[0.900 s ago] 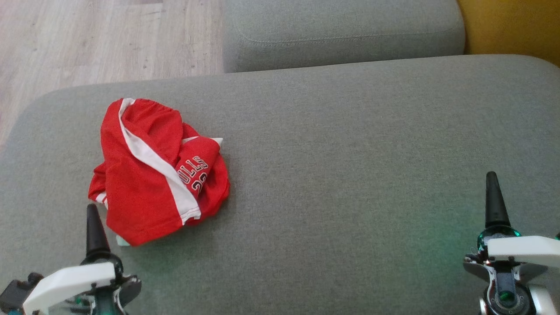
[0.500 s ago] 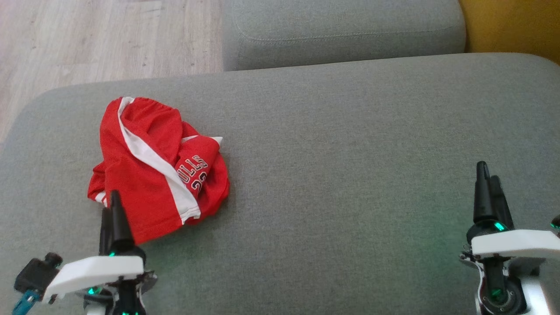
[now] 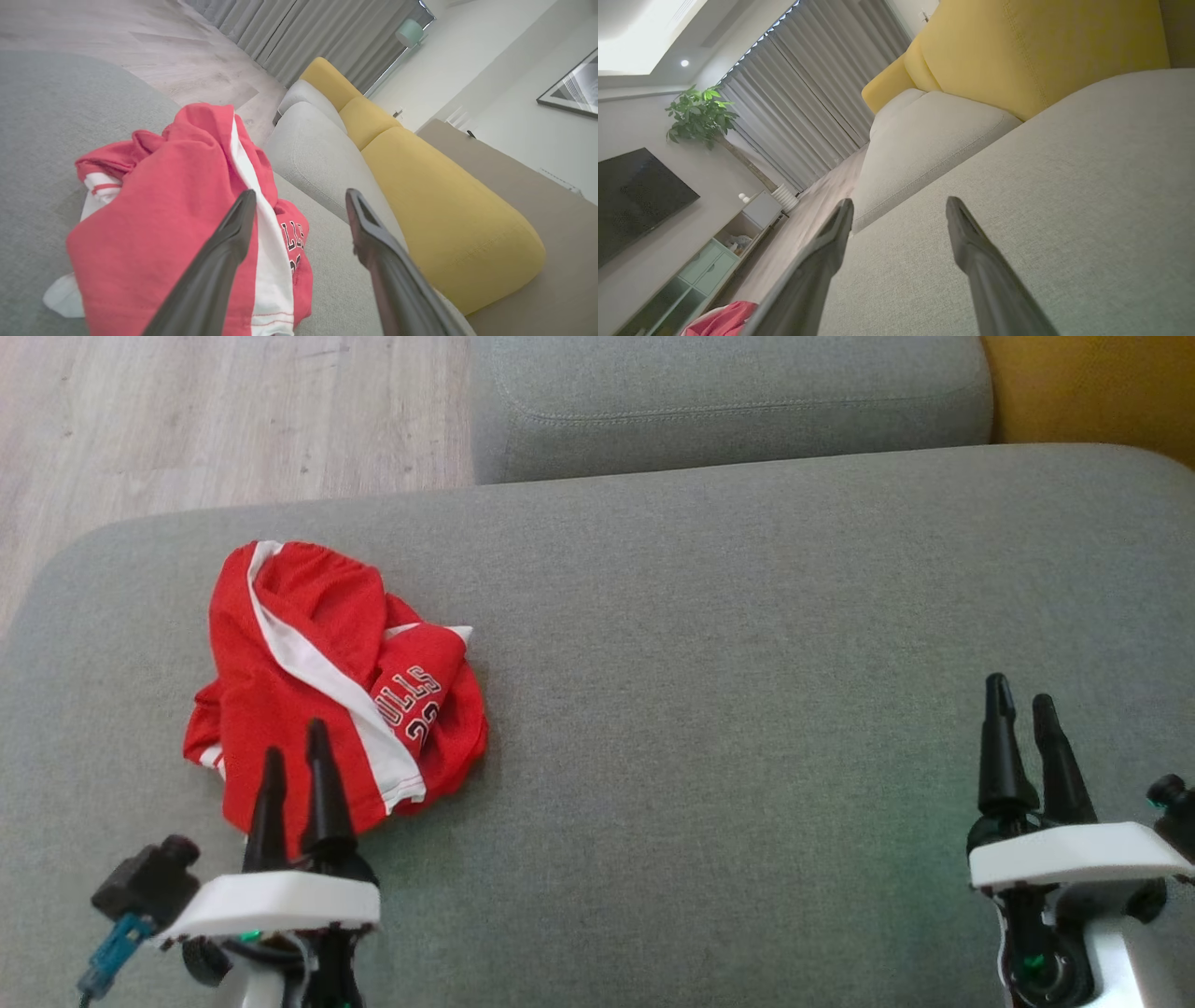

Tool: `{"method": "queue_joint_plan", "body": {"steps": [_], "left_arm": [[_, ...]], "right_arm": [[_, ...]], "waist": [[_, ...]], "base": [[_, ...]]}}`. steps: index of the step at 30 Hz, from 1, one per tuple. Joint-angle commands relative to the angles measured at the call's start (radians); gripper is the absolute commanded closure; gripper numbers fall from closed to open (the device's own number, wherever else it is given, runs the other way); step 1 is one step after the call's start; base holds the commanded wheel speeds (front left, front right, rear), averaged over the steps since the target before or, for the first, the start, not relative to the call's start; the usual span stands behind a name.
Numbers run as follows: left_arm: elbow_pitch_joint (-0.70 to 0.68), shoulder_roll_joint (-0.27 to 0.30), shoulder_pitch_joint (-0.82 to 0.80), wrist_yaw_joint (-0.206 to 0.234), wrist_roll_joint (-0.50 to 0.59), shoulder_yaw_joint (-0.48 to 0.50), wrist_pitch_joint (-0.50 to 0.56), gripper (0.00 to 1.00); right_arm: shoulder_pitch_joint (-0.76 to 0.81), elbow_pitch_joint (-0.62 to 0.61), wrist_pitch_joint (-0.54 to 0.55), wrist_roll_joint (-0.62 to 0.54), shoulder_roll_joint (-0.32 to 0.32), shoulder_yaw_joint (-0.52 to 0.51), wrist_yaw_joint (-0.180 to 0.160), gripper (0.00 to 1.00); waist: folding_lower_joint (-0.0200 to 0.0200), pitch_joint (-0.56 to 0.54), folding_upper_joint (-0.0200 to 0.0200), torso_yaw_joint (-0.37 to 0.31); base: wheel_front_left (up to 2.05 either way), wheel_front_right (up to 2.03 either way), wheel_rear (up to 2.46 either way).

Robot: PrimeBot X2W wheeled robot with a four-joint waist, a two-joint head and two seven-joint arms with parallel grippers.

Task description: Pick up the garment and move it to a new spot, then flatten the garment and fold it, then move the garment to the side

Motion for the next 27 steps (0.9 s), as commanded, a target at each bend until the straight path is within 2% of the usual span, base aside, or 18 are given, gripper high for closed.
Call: {"method": "queue_joint_plan", "body": {"steps": [1,14,27], "left_arm": [[-0.035,0.01,-0.051,-0.003,0.044,0.006,-0.013,0.0],[-0.029,0.04,-0.068,0.039,0.278,-0.08,-0.055,0.0],[-0.022,0.064,-0.089,0.089,0.433,-0.146,-0.09,0.0]], "right_arm": [[-0.046,-0.047,-0.014,-0.04,-0.008,0.017,0.0,0.0],[-0.04,-0.054,-0.055,-0.269,-0.009,0.043,0.0,0.0],[-0.04,-0.073,-0.091,-0.448,-0.009,0.07,-0.001,0.0]], "waist": [[-0.0001,0.0,0.0,-0.001],[-0.0001,0.005,0.0,-0.006],[-0.0001,0.01,0.0,-0.011]], "base": [[0.0,0.0,0.0],[0.0,0.0,0.0],[0.0,0.0,0.0]]}}
